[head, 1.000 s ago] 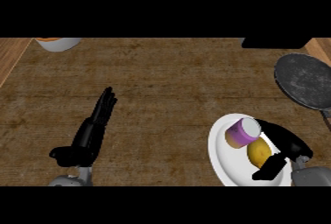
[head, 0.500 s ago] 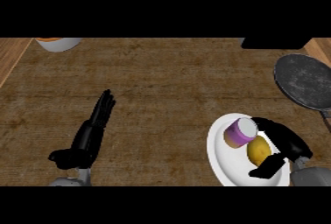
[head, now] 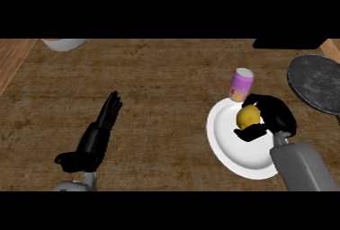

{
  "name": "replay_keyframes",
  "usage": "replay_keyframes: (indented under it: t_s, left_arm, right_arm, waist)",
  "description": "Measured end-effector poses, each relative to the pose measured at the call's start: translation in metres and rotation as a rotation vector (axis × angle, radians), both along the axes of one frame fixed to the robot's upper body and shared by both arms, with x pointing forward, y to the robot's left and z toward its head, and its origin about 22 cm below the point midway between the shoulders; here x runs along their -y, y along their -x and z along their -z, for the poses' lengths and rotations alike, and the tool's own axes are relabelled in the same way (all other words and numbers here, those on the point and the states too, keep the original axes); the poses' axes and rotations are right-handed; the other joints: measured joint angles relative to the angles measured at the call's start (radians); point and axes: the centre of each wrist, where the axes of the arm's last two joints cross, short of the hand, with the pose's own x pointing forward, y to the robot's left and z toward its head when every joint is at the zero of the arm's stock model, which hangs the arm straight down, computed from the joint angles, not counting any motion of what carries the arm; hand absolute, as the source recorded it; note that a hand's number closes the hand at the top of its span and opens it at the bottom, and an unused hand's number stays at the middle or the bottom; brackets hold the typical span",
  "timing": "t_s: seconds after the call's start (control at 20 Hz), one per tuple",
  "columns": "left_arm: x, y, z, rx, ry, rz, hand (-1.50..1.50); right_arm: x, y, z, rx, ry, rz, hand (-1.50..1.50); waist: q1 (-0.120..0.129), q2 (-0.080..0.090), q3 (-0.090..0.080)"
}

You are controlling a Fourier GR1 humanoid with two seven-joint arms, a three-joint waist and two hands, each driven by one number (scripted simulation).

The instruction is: Pick the lemon from the plate and place it in the pan

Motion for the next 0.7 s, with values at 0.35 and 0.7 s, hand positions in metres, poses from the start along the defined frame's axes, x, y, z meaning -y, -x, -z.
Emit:
replay_keyframes:
  t_s: [0.35,0.7]
  left_arm:
    - [0.000,0.001,-0.001,-0.001,-0.001,-0.001,0.00]
    - [-0.012,0.001,-0.005,-0.001,0.000,-0.022,0.00]
  right_arm:
    - [-0.040,-0.038,-0.052,0.279,0.108,0.184,1.50]
    - [-0.039,-0.045,-0.090,0.465,0.020,0.337,1.50]
  waist:
    - [-0.001,0.001,0.003]
    - [-0.012,0.000,0.004]
